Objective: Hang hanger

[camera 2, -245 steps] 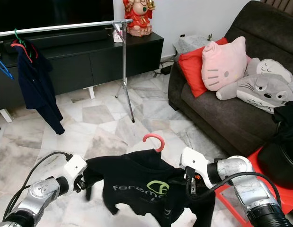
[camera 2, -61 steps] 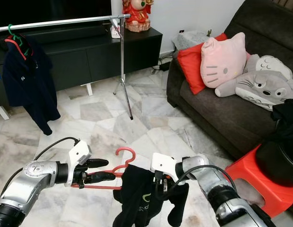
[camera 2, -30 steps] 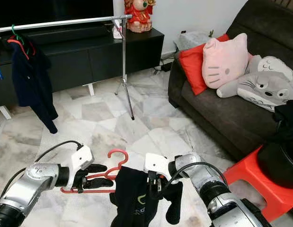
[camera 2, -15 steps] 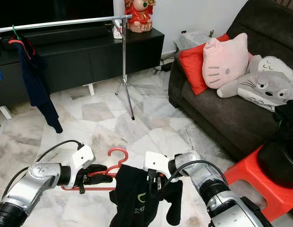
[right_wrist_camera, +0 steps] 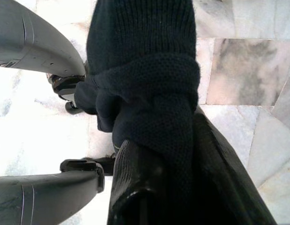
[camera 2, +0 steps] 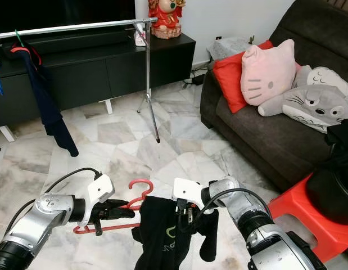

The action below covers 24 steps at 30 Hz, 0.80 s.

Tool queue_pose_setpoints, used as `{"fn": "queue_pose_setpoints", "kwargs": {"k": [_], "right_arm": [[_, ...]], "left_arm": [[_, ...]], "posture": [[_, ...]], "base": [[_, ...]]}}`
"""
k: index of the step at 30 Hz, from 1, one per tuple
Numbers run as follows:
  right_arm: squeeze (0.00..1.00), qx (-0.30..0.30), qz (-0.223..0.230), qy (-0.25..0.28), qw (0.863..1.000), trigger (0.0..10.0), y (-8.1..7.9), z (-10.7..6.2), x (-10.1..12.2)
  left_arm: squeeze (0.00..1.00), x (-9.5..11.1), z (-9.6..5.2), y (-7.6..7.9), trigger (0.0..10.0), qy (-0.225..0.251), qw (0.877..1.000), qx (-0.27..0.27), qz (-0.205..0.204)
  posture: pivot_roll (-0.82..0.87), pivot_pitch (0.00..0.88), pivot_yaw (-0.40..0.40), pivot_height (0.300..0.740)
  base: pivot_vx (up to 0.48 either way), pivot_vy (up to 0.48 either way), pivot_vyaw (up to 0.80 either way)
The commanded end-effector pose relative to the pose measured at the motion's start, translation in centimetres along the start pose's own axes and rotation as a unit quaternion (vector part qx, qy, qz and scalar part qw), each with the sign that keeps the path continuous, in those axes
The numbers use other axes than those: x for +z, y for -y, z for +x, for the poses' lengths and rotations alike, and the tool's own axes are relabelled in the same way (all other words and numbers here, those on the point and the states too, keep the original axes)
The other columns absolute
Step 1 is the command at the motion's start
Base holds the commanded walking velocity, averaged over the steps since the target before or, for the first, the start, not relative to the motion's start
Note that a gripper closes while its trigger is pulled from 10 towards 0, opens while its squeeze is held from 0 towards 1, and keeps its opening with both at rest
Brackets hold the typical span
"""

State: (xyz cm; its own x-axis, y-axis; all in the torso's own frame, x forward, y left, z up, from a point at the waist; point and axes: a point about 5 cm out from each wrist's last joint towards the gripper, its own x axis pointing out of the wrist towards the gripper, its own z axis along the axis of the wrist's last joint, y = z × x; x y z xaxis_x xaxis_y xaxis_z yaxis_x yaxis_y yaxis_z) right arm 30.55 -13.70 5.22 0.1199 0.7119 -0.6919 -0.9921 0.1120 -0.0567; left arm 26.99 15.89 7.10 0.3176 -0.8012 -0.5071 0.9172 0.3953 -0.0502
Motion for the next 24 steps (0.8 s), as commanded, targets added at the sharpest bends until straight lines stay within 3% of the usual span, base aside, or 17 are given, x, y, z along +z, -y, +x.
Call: {"fn": "queue_pose_setpoints", "kwargs": {"k": [1, 16, 24], "right_arm": [[0.00, 0.014, -0.012, 0.008, 1.000, 10.0, -0.1, 0.2, 0.5], [0.00, 0.044, -0.046, -0.026, 0.998, 10.0, 0.7, -2.1, 0.3], [0.00, 0.048, -0.053, -0.027, 0.997, 10.0, 1.4, -3.3, 0.8]], "left_arm": [[0.00, 1.0, -0.2, -0.8, 0.0, 0.018, 0.999, 0.027, 0.005], [0.00, 0.8, -0.3, -0.7, 0.0, 0.044, 0.998, 0.030, 0.023], [0.00, 1.0, 0.3, -0.6, 0.0, 0.086, 0.995, 0.042, 0.027]], "posture": [[0.02, 0.000, -0.081, 0.740], [-0.01, 0.000, -0.095, 0.740], [-0.02, 0.000, -0.111, 0.740]], "base": [[0.000, 0.000, 0.00], [0.000, 0.000, 0.00], [0.000, 0.000, 0.00]]}}
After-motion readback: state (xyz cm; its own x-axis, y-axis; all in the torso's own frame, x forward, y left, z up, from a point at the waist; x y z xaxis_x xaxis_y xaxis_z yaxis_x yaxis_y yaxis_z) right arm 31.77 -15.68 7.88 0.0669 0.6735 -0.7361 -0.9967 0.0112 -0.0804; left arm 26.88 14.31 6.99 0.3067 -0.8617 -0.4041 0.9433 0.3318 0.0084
